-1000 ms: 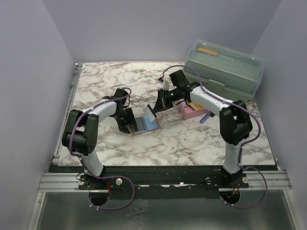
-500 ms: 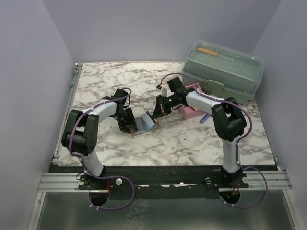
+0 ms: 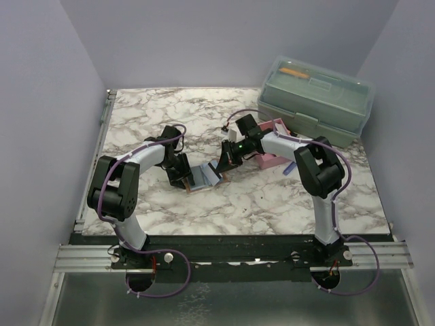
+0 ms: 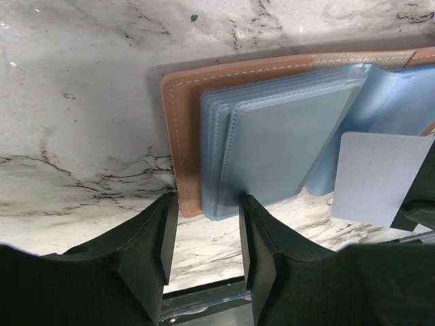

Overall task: Put the credit cards into the card holder
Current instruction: Insert the credit card into the card holder.

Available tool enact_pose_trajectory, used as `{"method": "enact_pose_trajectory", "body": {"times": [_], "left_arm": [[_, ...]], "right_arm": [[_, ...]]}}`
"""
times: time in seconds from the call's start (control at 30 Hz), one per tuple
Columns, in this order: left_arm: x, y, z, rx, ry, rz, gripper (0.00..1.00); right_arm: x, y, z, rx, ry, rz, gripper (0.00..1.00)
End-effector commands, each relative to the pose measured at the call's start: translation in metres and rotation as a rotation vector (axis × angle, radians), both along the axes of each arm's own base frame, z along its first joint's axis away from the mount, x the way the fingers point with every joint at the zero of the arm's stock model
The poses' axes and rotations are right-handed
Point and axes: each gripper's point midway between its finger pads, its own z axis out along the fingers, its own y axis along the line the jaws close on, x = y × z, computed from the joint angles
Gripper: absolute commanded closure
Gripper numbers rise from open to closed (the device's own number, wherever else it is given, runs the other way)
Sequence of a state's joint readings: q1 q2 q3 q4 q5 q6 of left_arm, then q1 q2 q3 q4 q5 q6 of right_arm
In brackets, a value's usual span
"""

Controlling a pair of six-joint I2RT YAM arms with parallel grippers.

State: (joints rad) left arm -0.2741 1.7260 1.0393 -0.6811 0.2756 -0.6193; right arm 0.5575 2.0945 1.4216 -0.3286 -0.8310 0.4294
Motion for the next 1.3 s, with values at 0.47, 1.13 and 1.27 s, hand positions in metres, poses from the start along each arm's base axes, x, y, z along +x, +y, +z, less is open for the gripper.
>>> {"method": "enact_pose_trajectory", "body": {"times": [0.47, 1.13, 1.27], "left_arm": [[-0.012, 0.016, -0.015, 0.070, 0.037, -0.012, 0.55], [-0.010, 0.013, -0.016, 0.059, 0.041, -0.025, 0.55], [-0.009, 0.012, -0.016, 0.055, 0.041, -0.026, 0.55]], "right_arm": [[-0.003, 0.006, 0.016, 0.037, -0.053, 0.004, 1.00], [-0.008, 0.012, -0.014, 0.021, 0.014, 0.026, 1.00], [-0.004, 0.014, -0.019, 0.020, 0.009, 0.023, 1.00]]}}
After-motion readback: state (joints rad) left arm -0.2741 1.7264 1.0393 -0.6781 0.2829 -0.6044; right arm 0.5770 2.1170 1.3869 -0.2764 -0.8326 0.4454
